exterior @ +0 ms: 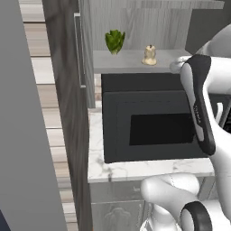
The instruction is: Pick the candle and candle from the dining table and place them in the open cabinet. Close the cabinet after placing the objects.
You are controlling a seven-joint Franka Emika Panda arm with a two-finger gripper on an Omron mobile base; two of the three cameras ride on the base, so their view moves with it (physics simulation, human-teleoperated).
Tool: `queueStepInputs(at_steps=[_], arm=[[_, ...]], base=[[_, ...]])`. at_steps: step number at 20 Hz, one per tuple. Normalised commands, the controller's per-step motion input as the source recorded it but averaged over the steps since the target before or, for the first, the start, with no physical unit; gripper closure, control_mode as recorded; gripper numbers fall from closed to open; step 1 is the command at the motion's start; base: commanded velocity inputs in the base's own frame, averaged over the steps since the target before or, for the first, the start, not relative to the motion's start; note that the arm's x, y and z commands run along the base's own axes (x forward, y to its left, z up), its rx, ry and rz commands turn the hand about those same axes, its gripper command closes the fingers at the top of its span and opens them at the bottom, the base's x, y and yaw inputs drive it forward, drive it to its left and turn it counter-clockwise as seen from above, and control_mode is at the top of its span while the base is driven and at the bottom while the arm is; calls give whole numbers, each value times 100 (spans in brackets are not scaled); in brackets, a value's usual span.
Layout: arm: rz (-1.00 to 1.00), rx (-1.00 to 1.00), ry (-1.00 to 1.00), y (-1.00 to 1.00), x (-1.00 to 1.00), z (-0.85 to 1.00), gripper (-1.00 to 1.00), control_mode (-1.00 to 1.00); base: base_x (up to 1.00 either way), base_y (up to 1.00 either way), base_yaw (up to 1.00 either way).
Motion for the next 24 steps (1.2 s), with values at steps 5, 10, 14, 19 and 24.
queueStepInputs(at_steps=[5,10,14,19,24], arm=[[0,0,0,15,-62,-11,-100,-100],[0,0,0,15,-57,-11,-100,-100],[0,0,0,6,-43,-6,-100,100],[0,0,0,0,0,0,-100,100],[0,0,0,0,0,0,-100,100]], base=[[0,0,0],[0,0,0],[-15,2,0],[-51,16,-1],[-60,0,-15]])
